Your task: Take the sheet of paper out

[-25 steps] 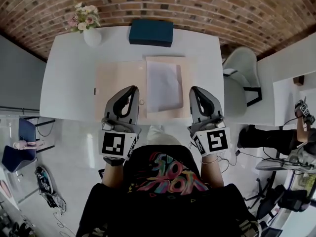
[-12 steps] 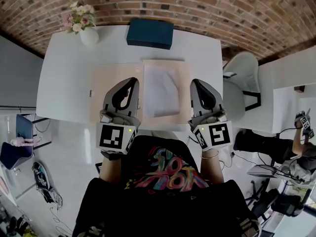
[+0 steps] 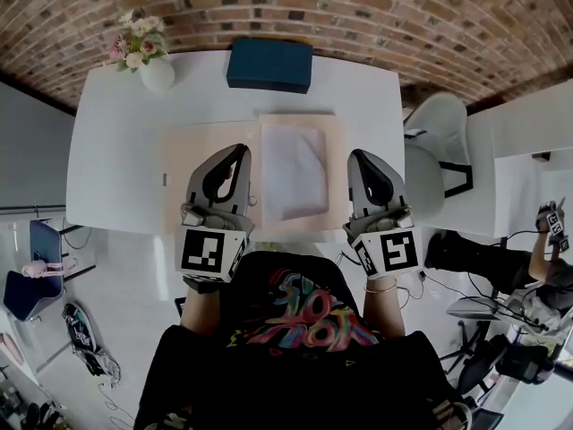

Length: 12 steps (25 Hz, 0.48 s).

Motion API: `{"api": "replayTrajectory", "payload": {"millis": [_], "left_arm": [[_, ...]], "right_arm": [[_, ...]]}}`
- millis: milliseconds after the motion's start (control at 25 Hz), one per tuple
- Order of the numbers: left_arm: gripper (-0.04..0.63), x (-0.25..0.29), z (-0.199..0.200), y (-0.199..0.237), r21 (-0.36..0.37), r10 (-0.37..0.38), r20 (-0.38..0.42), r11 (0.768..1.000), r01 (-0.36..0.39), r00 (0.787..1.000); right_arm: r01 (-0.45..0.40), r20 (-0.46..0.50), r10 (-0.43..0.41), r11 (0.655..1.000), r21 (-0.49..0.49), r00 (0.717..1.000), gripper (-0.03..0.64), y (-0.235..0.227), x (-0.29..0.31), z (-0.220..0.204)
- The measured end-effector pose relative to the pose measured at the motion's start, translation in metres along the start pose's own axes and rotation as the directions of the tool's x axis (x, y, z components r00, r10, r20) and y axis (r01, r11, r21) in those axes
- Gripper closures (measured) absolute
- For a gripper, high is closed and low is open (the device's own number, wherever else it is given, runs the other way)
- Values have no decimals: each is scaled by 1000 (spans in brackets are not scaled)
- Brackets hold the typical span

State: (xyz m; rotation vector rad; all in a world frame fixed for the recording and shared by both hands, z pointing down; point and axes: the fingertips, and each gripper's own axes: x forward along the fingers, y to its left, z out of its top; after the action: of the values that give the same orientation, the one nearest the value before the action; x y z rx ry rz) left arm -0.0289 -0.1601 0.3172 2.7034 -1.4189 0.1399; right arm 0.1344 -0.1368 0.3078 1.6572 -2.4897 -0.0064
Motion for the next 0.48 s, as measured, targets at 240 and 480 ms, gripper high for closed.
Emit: {"api": "replayTrajectory", "payload": {"millis": [240, 480], "left_arm": [[565, 8, -6, 3, -9, -18, -9, 1000, 18, 1000], [563, 20, -28, 8, -143, -57, -6, 988, 55, 998]], "right_arm": [[5, -11, -5, 1000, 5, 1000, 598, -1, 8, -6], [14, -31, -14, 1000, 3, 999, 598, -6, 14, -15]]}}
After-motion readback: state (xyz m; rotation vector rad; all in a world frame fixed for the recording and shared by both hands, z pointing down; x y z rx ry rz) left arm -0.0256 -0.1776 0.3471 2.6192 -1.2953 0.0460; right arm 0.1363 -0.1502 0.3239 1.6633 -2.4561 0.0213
